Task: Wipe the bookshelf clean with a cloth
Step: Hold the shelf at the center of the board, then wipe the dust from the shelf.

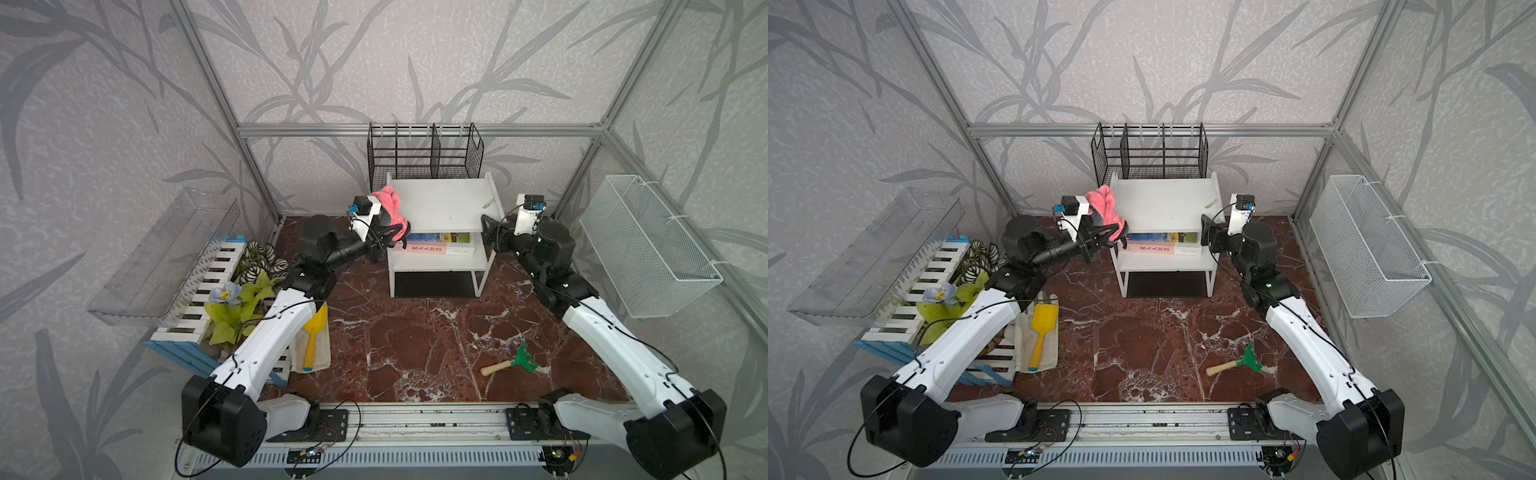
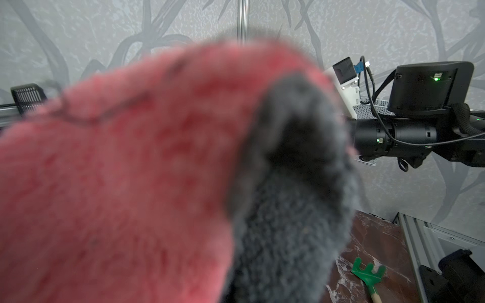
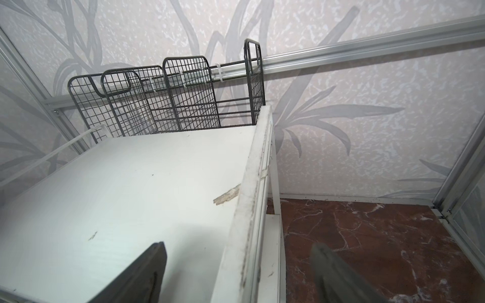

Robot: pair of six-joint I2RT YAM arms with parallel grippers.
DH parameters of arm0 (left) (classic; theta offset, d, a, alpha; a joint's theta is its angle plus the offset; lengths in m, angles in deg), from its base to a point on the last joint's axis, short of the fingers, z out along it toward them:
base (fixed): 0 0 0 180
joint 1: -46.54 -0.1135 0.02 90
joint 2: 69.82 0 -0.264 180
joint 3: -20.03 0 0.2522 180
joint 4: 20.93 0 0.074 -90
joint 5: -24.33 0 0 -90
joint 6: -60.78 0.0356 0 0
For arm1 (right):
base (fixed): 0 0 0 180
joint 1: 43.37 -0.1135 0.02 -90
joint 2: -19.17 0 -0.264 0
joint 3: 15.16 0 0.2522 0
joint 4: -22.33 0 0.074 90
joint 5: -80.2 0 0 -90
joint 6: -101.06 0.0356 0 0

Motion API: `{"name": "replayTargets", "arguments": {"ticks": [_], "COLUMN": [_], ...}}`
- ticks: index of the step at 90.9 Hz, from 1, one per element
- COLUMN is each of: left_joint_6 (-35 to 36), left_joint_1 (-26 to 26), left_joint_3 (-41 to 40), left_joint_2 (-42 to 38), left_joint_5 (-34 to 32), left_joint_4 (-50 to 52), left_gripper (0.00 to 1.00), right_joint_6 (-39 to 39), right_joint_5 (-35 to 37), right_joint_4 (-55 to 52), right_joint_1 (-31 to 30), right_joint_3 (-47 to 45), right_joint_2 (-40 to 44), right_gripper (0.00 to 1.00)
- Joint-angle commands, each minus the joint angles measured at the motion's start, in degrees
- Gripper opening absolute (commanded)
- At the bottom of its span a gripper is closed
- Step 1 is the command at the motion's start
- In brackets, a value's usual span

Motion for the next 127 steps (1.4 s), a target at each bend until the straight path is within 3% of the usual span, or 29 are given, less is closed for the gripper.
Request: {"name": "replayTargets", "arguments": {"ticks": [1,11,24,40,52,70,77,93,100,105,110,114,122,127], "left_joint_6": [-0.5,-3.2,-3.6,-3.0,-2.8,1.0,2.2,6.8,7.7,7.5,6.2,5.6,4.3,2.5], "left_joint_1": [-0.2,-0.3,-0.3,-0.2,-0.3,-0.7,-0.8,-0.8,-0.8,-0.7,-0.5,0.0,1.7,1.8], "left_joint_3": [-3.5,-5.7,1.5,12.0,15.5,27.1,34.8,64.9,76.6,80.2,77.4,70.0,46.0,31.3], "left_joint_2": [-0.9,-6.7,-8.1,1.3,7.0,19.3,27.5,45.5,49.8,49.9,47.1,43.3,29.3,20.9], "left_joint_5": [-3.5,-11.2,-18.7,-16.6,-11.2,-14.9,-14.1,-18.6,-18.3,-17.4,-16.4,-16.2,-20.7,-22.5], "left_joint_4": [-0.8,-3.0,4.7,15.6,17.4,22.3,24.7,41.7,50.0,56.0,58.8,57.9,46.2,33.2], "left_gripper": [0.0,0.0,0.0,0.0,0.0,0.0,0.0,0.0,0.0,0.0,0.0,0.0,0.0,0.0], "right_joint_6": [0.2,-0.7,-0.2,0.1,-0.3,-0.1,0.9,2.6,2.9,3.0,3.0,3.1,3.2,3.2], "right_joint_5": [-0.1,0.5,0.3,0.9,1.4,1.2,0.4,-1.5,-2.1,-2.2,-2.1,-2.0,-1.9,-1.8], "right_joint_4": [1.0,-0.3,-0.7,-0.5,-1.2,-1.4,-0.7,0.4,1.1,1.4,1.9,2.3,2.6,2.8], "right_joint_1": [0.3,0.4,0.4,0.4,0.4,0.4,0.5,0.4,0.4,0.5,0.5,0.5,0.4,0.4], "right_joint_3": [-1.5,-1.4,-1.5,-2.5,-2.6,-2.8,-2.9,-1.8,-2.0,-2.3,-3.0,-3.4,-3.9,-4.1], "right_joint_2": [-0.1,-0.4,-0.6,-0.1,0.6,0.7,0.2,-1.4,-1.5,-1.3,-1.0,-0.7,-0.1,0.1], "right_gripper": [0.9,0.9,0.9,0.9,0.9,0.9,0.9,0.9,0.9,0.9,0.9,0.9,0.9,0.9]}}
